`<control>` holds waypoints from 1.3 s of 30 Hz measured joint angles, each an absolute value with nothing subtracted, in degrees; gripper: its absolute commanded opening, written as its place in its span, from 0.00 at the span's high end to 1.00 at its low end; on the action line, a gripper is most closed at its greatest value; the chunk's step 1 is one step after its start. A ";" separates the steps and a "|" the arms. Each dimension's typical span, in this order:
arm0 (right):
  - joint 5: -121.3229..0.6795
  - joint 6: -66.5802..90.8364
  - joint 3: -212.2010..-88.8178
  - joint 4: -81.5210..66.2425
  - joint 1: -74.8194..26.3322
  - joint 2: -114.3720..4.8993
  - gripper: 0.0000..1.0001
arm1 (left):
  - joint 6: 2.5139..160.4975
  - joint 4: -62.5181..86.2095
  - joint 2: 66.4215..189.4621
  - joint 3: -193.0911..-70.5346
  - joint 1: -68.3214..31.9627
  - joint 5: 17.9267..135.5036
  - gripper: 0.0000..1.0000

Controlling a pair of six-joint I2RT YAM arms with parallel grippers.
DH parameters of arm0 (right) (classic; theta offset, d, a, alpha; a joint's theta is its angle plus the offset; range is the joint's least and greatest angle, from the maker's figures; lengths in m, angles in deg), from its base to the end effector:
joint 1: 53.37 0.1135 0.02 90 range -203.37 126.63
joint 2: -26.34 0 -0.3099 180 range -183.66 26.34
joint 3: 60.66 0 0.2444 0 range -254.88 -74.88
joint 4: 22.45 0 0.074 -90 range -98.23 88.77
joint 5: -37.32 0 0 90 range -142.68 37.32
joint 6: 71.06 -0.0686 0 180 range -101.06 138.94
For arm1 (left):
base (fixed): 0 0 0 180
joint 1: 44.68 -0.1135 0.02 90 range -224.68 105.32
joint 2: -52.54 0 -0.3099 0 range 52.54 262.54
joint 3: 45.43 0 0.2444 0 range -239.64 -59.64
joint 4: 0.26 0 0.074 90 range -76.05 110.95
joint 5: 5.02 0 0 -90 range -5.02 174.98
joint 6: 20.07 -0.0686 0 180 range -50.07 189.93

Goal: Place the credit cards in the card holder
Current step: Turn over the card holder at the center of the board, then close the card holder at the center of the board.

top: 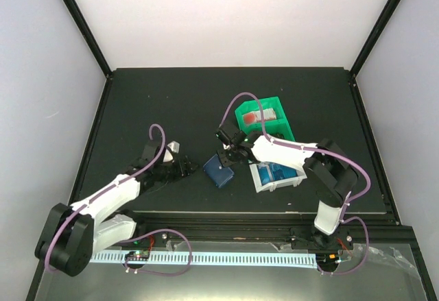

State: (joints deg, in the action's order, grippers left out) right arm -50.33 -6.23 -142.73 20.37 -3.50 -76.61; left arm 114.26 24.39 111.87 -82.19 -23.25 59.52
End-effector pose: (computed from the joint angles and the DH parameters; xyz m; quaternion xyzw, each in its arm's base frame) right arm 0.2477 0.2895 0.2006 -0.2037 0.9520 0.1227 0.1926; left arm 0.1567 -0.0932 0.1865 -0.1015 0.9061 -0.3654 0.1874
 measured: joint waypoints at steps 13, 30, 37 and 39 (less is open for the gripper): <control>-51.49 -6.47 -141.81 20.45 -3.66 -76.59 0.79 | 114.35 20.71 120.65 -82.19 -21.30 58.50 0.27; -53.74 -7.41 -140.61 20.30 -3.64 -73.88 0.99 | 115.57 17.09 124.87 -82.28 -18.48 58.50 0.31; -52.12 -10.40 -140.61 21.63 -1.80 -73.47 0.99 | 116.49 16.43 130.31 -86.23 -14.92 61.25 0.41; -51.75 -10.90 -140.63 21.81 -0.82 -73.47 0.99 | 116.54 16.80 131.56 -87.43 -13.96 62.67 0.45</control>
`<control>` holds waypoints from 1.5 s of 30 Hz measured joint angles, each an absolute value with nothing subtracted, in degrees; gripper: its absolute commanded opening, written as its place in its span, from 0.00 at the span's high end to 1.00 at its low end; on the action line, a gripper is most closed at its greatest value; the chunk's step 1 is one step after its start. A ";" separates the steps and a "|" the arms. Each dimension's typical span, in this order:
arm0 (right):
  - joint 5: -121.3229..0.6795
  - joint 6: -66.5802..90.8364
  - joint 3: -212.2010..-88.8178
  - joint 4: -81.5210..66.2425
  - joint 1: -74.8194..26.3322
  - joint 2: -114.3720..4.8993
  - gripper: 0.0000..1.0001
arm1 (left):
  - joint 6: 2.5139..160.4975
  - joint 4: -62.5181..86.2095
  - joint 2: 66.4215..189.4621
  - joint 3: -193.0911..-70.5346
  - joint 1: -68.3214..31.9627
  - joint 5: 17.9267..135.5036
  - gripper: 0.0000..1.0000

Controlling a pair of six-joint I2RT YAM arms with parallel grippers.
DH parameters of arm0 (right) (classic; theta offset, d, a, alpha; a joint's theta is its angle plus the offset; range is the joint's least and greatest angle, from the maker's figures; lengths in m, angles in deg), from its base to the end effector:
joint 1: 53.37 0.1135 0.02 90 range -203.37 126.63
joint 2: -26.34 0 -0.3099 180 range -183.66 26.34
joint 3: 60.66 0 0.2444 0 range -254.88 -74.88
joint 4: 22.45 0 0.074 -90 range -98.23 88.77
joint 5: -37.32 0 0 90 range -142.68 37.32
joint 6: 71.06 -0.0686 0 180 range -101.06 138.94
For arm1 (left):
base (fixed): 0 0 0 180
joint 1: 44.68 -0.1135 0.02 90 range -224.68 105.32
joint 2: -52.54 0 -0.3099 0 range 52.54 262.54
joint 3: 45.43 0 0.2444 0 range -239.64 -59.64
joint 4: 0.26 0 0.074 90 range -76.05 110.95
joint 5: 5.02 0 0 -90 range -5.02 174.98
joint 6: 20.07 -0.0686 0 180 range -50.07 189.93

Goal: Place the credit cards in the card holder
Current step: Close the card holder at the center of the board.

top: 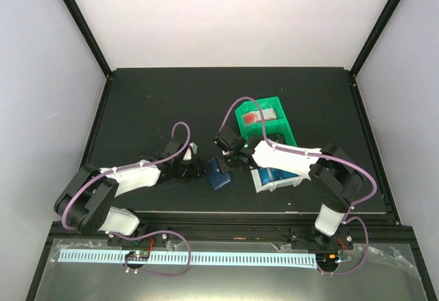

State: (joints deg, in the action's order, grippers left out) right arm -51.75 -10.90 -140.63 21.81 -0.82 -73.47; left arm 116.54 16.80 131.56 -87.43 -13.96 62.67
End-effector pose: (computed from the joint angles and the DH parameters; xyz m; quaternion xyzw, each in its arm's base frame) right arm 0.2228 0.2891 0.2077 -0.1901 0.9558 0.1416 0.1738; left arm 0.1902 -0.1433 0.1593 -0.0699 0.9326 -0.3327 0.1212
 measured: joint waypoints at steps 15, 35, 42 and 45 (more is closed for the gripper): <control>-51.77 -17.66 -138.34 17.39 1.94 -74.78 0.99 | 115.60 18.27 138.40 -93.25 -10.66 70.19 0.71; -52.84 -21.83 -137.48 13.41 1.94 -77.47 0.84 | 115.77 13.98 137.88 -91.08 -10.59 69.73 0.71; -53.30 -22.60 -137.51 12.91 1.96 -77.47 0.81 | 116.01 13.22 137.72 -90.60 -10.70 69.34 0.74; -53.39 -23.19 -137.51 12.67 2.11 -77.47 0.80 | 116.03 13.13 137.74 -90.54 -10.75 69.25 0.74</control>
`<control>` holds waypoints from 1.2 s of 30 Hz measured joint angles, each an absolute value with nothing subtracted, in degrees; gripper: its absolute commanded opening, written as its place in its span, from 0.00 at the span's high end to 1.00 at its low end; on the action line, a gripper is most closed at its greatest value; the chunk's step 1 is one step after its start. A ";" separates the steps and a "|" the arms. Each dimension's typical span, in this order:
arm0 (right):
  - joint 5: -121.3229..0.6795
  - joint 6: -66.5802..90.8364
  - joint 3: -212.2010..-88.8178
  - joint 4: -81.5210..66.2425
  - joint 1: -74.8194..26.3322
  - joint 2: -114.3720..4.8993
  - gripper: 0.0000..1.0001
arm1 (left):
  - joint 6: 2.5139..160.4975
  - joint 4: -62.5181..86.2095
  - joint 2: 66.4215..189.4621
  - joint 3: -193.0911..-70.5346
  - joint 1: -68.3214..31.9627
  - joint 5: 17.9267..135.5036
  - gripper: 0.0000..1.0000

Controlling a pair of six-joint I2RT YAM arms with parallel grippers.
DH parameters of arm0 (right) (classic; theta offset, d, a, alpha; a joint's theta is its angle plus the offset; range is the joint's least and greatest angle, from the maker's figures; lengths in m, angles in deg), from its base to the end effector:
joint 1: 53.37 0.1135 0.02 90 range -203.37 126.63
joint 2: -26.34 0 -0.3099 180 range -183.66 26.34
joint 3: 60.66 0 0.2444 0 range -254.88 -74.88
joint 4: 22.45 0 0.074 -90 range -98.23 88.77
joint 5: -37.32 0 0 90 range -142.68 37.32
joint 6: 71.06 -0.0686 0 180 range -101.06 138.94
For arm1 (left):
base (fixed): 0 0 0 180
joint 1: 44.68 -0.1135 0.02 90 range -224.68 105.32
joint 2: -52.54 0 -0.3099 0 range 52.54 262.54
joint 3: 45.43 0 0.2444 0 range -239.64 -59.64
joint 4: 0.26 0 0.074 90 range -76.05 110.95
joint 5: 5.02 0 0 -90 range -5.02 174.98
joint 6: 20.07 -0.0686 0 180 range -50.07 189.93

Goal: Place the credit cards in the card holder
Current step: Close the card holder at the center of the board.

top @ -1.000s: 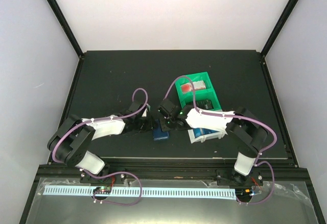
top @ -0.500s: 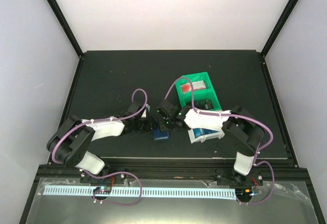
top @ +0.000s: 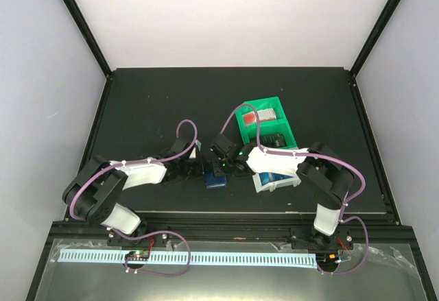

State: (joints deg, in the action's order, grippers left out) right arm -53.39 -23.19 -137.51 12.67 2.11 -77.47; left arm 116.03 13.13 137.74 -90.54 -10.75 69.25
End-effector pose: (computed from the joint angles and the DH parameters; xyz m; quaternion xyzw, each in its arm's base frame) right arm 0.2138 0.3124 0.1776 -0.1143 0.9637 0.1855 0.1544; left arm 0.2090 -0.1630 0.1524 -0.0571 0.9400 -0.2991 0.1542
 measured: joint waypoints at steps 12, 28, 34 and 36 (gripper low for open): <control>-52.25 -23.82 -137.51 12.96 2.51 -77.42 0.79 | 116.03 11.97 138.12 -90.25 -10.86 68.64 0.75; -51.84 -23.65 -137.24 13.57 3.18 -76.46 0.69 | 116.01 11.12 138.55 -90.25 -10.86 68.05 0.75; -51.49 -24.39 -135.23 12.69 3.18 -74.80 0.74 | 116.01 11.12 138.55 -90.23 -10.86 68.03 0.75; -51.18 -24.91 -134.45 12.17 3.18 -73.99 0.76 | 116.01 11.12 138.55 -90.23 -10.86 68.00 0.75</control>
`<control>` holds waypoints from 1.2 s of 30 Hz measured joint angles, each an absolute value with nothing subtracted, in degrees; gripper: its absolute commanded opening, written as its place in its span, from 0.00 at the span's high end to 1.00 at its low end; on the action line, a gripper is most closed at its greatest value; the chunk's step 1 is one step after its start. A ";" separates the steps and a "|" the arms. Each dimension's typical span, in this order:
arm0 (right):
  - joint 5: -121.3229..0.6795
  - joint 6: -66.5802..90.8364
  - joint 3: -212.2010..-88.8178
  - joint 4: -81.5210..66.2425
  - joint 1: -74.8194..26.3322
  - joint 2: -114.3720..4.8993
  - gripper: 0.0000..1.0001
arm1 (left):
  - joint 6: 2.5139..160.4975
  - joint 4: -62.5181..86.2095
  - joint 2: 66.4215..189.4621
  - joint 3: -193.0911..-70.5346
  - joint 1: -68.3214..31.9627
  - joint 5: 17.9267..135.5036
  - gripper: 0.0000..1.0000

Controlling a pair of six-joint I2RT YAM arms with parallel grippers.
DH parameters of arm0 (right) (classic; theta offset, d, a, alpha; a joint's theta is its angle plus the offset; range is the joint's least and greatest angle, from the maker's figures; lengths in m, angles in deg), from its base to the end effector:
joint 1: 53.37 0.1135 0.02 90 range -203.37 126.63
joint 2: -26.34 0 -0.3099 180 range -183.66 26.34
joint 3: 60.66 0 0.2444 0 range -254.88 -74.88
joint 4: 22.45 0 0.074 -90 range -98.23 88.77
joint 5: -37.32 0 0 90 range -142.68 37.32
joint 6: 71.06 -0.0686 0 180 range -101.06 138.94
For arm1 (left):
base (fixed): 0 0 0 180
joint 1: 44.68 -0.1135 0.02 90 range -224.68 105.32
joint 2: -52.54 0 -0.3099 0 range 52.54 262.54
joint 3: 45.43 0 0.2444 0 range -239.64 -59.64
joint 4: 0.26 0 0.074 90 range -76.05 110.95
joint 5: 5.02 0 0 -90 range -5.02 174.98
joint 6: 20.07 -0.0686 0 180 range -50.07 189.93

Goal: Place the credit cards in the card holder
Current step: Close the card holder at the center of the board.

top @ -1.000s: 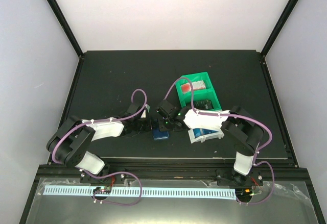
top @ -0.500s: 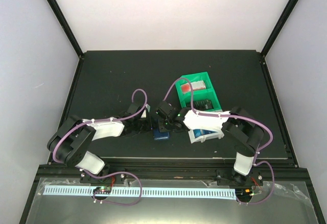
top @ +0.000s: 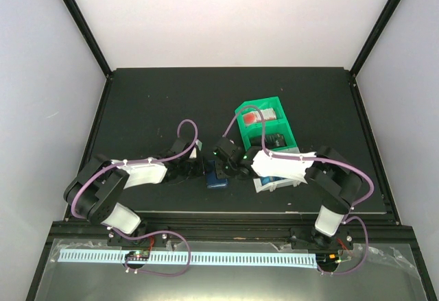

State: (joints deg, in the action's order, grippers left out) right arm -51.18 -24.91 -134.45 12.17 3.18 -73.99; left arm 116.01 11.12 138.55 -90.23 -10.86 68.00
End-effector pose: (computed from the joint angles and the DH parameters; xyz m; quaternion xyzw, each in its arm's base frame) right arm 0.2016 0.3019 0.1843 -0.1039 0.9628 0.1832 0.1691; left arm 0.2108 -0.1653 0.1507 -0.0530 0.9365 -0.3109 0.1534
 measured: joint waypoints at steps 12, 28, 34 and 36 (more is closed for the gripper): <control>-50.42 -27.78 -128.57 6.60 3.18 -68.31 0.74 | 116.01 11.05 138.53 -90.17 -10.86 67.98 0.75; -50.18 -26.14 -132.50 9.09 3.18 -72.55 0.78 | 116.01 10.83 138.53 -90.04 -10.88 67.87 0.75; -49.72 -26.09 -132.61 10.31 3.23 -72.68 0.91 | 116.01 10.68 138.53 -89.97 -10.88 67.81 0.75; -49.59 -26.14 -132.63 10.46 3.23 -72.68 0.95 | 116.01 10.64 138.53 -89.95 -10.88 67.81 0.75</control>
State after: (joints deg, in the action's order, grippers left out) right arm -49.59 -26.14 -132.63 10.46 3.23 -72.68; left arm 116.01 10.64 138.53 -89.95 -10.88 67.81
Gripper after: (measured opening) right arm 0.106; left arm 0.253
